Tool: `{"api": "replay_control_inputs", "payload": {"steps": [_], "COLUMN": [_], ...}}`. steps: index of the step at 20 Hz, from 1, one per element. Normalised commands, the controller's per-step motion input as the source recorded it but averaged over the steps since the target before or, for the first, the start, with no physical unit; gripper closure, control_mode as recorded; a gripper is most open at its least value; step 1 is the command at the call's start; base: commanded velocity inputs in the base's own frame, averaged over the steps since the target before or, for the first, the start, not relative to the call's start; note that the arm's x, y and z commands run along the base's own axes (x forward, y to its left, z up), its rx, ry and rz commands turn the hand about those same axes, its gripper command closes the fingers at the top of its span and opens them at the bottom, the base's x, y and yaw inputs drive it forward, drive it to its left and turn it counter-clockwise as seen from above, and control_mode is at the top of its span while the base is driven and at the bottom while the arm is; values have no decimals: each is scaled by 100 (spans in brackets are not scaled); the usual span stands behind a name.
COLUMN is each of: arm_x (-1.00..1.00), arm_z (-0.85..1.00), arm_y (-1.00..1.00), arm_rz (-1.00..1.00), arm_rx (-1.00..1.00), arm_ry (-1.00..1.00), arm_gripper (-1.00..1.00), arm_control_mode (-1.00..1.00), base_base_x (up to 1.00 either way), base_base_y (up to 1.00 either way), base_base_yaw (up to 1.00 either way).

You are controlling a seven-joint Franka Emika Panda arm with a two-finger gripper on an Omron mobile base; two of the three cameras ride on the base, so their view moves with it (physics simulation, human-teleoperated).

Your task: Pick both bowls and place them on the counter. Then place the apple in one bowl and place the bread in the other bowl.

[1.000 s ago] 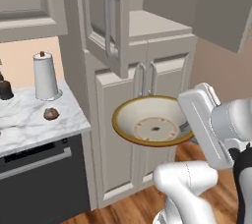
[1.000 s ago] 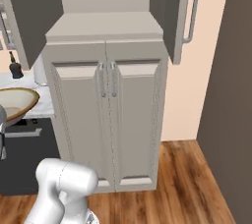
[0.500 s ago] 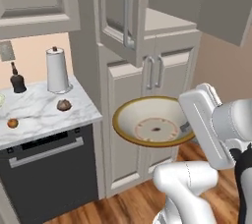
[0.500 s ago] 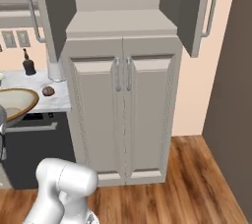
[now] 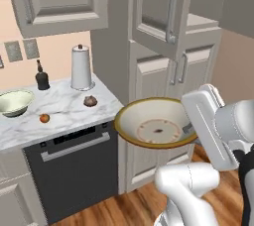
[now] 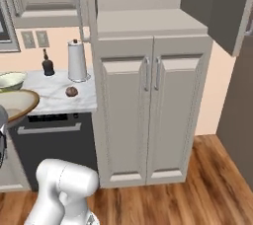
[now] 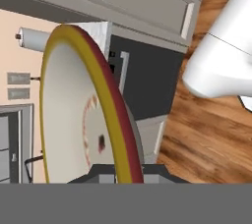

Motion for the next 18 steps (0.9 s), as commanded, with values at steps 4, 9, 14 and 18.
{"api": "replay_control_inputs", "payload": {"steps": [4,9,14,18], "arm_x": [0,0,0,0], "arm_z": [0,0,0,0], "arm_y": [0,0,0,0], "arm_rz": [0,0,0,0], "arm_rx": [0,0,0,0], "arm_ry": [0,0,0,0], "arm_gripper": [100,100,100,100], "arm_control_mode": [100,100,100,100], "base_base_x": [34,48,59,55], "base_base_y": [83,78,50,29], "base_base_yaw": [-9,-6,0,8]}}
